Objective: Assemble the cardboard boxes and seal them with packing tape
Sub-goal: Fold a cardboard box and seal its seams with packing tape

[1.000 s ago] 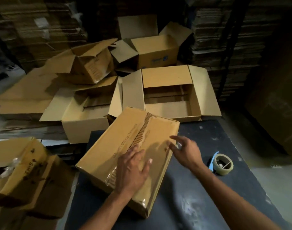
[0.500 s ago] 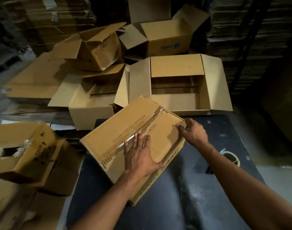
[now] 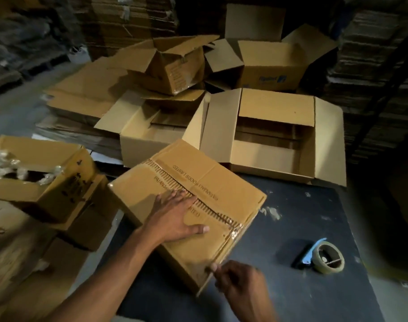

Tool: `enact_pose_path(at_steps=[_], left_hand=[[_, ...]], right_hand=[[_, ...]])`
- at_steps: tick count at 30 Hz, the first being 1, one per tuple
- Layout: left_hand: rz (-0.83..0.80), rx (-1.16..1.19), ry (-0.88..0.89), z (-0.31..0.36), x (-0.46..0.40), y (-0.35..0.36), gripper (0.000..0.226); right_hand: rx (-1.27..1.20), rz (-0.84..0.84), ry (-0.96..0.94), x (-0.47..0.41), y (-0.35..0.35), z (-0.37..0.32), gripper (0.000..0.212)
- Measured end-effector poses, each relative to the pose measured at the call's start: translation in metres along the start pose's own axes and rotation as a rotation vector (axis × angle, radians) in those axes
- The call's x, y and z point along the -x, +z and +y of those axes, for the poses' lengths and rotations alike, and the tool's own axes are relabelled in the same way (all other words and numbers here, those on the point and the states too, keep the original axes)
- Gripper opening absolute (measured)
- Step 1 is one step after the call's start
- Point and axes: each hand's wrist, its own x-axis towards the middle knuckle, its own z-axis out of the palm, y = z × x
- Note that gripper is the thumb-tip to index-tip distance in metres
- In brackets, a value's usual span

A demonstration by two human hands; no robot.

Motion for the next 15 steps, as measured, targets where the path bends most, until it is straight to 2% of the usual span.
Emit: enact_pose_path(at_steps=[1, 4, 6, 8, 10, 12, 15], left_hand=[[0.041, 0.021, -0.033, -0.002, 0.006, 0.008, 0.11], [0.169, 0.033, -0.113, 0.001, 0.026, 0.032, 0.109], [0.294, 0.01, -0.181, 0.003, 0.042, 0.051, 0.105], [0.355, 0.03, -0.277, 0.002, 0.057, 0.066, 0.106], [0.333, 0.122, -0.322, -0.001, 0.063, 0.078, 0.114], [0.327, 0.218, -0.276, -0.009, 0.06, 0.085, 0.119], [0.301, 0.23, -0.152, -0.029, 0.05, 0.08, 0.119]], right_hand=[[0.018, 0.047, -0.056, -0.005, -0.003, -0.005, 0.049], [0.033, 0.36, -0.12, -0.048, -0.031, -0.013, 0.026], [0.076, 0.436, -0.078, -0.088, -0.053, -0.007, 0.012], [0.178, 0.361, -0.048, -0.125, -0.066, 0.007, 0.035], [0.227, 0.23, -0.008, -0.147, -0.067, 0.02, 0.058], [0.228, 0.123, -0.019, -0.15, -0.061, 0.025, 0.068], [0.233, 0.168, -0.005, -0.127, -0.054, 0.031, 0.071]])
